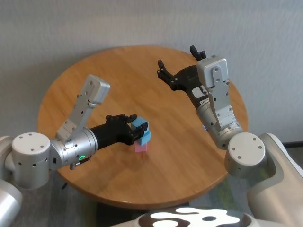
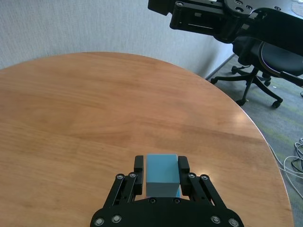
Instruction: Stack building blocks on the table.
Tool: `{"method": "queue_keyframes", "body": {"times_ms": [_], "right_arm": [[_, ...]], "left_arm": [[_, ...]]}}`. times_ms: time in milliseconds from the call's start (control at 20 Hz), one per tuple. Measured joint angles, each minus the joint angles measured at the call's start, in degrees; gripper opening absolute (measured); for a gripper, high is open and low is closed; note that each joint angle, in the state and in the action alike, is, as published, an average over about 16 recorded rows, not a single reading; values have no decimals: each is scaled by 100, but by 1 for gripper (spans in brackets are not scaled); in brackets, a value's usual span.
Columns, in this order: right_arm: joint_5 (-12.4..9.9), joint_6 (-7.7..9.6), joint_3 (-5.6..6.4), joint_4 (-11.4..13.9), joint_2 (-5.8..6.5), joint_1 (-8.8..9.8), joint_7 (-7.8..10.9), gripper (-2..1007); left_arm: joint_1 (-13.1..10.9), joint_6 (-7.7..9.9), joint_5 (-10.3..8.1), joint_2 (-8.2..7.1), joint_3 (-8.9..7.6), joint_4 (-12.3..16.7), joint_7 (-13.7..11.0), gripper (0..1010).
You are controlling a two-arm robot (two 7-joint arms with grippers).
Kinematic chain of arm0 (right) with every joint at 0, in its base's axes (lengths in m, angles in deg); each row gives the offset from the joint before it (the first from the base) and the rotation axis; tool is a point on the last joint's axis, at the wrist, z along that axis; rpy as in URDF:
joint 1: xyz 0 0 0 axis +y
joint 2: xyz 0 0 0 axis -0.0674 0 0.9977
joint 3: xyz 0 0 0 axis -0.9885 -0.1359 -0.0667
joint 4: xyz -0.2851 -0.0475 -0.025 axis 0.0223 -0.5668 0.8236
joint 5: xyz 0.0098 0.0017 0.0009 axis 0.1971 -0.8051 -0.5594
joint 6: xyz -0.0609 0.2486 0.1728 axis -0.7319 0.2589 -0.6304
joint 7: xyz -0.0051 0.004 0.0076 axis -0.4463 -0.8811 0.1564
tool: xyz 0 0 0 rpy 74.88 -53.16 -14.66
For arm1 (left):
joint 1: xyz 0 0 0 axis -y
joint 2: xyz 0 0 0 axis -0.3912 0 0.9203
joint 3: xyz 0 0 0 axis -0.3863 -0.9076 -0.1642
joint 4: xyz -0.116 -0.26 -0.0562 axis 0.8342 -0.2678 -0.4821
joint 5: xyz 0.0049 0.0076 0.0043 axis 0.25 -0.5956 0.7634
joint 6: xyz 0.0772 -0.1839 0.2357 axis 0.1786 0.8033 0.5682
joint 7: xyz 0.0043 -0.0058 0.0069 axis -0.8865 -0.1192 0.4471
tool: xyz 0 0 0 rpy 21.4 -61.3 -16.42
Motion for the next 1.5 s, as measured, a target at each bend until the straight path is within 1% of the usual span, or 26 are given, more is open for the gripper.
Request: {"method": "queue_keyframes", "body": {"times_ms": [150,350,500,700,850,1050,1350,1500], "right_arm": [[0,0,0,0,0,0,0,1005],[0,0,0,0,0,0,0,1005],[0,0,0,0,0,0,0,1005],[0,0,0,0,0,0,0,1005],[0,0,0,0,0,0,0,1005],[0,0,0,0,0,0,0,1005],[0,0,0,0,0,0,0,1005],[0,0,0,0,0,0,0,1005]], "left_arm": [[-1,0,2,1,-1,0,-3,546],[-2,-4,4,3,-2,1,-8,664],[-22,-69,-8,6,-16,7,1,766],[-73,-209,-28,11,-51,33,40,878],[-131,-347,-39,16,-94,67,102,939],[-246,-594,-44,36,-187,134,223,985],[-449,-973,5,79,-376,272,472,1000],[-570,-1148,85,112,-507,367,689,1000]]}}
